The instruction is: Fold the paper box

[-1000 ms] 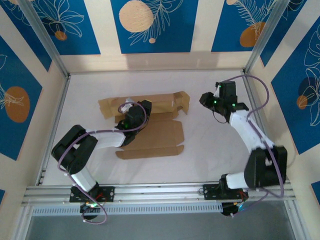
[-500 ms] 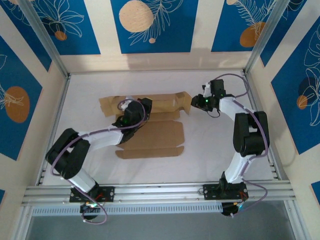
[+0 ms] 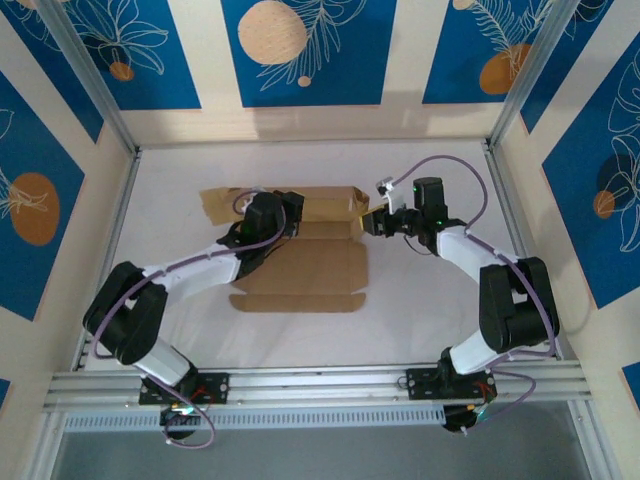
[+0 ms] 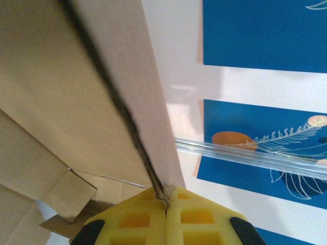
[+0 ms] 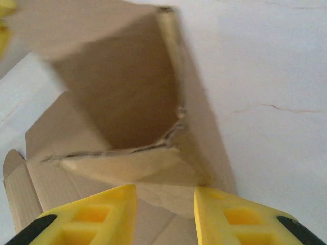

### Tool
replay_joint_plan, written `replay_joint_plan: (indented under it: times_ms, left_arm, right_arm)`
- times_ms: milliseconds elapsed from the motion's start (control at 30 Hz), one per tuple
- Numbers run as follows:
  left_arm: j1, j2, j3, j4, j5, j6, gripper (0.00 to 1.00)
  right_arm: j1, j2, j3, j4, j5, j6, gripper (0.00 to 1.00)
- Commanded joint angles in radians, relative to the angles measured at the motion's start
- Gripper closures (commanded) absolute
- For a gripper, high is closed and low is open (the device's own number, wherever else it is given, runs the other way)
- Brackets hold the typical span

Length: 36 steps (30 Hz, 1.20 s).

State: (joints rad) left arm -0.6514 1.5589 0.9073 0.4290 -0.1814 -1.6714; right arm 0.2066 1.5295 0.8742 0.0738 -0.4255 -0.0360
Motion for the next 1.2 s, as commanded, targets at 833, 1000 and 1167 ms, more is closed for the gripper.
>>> replay_joint_plan:
  times_ms: [833, 1000, 1167]
  left_arm:
    - [0.023, 0.040, -0.105, 0.099, 0.115, -0.018, 1.00]
    - [0.024, 0.033, -0.085, 0.033, 0.162, -0.009, 1.00]
    - [0.033, 0.016, -0.038, -0.091, 0.274, -0.008, 1.00]
  right_arm:
    - [0.197, 0.174, 0.180, -0.127, 0.433, -0.145, 0.63]
    - [0.254, 0.140, 0.141, -0.049, 0.475, -0.098, 0.66]
    - [0.306, 0.080, 0.066, 0.040, 0.561, -0.080, 0.69]
